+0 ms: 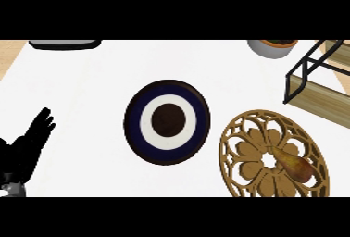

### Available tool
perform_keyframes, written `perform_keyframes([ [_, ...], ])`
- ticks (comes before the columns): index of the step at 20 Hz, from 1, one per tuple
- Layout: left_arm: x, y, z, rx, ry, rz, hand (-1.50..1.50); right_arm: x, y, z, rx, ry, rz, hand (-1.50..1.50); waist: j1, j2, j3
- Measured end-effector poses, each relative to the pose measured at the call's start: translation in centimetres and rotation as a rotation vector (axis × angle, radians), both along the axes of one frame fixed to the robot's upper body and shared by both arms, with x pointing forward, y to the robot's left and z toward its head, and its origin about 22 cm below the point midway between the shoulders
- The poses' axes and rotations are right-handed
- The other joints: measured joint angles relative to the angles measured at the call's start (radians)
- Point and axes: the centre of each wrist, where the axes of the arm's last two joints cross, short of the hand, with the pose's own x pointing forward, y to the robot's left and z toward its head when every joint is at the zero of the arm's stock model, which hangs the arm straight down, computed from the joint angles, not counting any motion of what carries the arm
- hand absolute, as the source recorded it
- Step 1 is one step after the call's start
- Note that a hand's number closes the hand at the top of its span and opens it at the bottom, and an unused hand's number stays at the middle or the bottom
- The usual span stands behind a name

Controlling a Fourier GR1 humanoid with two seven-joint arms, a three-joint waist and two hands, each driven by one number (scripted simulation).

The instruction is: Pick the sweet potato from the placemat and place it in the tiered shelf

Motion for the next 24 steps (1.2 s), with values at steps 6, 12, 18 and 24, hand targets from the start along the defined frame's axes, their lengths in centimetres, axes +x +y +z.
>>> perform_keyframes([
  [6, -0.6, -0.3, -0.1, 0.001, -0.009, -0.012, 0.00, -1.2, -0.7, 5.3, -0.027, -0.090, -0.084, 1.50, 0.013, 0.003, 0.000],
  [12, 0.2, -0.7, 0.0, -0.005, -0.012, -0.018, 0.00, -0.1, -1.7, 8.5, -0.141, -0.049, -0.182, 1.50, 0.021, 0.007, 0.001],
  [18, 0.3, -0.3, -0.1, -0.008, -0.009, -0.034, 0.00, 2.9, -3.0, 9.4, -0.176, -0.021, -0.226, 1.50, 0.032, 0.009, 0.001],
  [24, 0.9, -0.5, 0.3, -0.002, -0.011, -0.031, 0.00, 5.7, -4.7, 8.0, -0.232, -0.008, -0.282, 1.50, 0.031, 0.010, 0.002],
])
